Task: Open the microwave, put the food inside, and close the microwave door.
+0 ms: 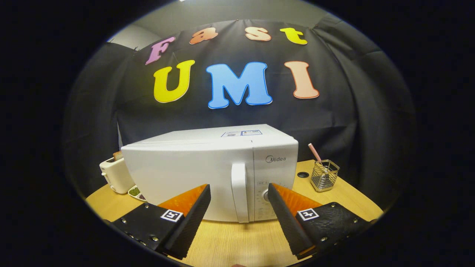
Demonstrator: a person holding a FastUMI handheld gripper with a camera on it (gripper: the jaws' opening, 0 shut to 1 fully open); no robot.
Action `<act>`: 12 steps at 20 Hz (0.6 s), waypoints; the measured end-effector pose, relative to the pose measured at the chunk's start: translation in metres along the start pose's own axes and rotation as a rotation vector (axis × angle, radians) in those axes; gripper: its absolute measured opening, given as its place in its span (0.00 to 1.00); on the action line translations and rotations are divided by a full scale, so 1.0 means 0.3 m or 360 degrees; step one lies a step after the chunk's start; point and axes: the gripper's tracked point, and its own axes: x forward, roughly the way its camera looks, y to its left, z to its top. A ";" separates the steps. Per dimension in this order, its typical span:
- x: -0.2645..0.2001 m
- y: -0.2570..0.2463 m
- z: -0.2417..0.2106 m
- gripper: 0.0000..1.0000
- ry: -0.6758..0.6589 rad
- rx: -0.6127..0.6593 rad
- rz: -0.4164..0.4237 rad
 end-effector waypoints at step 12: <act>0.142 0.007 -0.028 0.83 -0.0004 -0.0051 -0.0069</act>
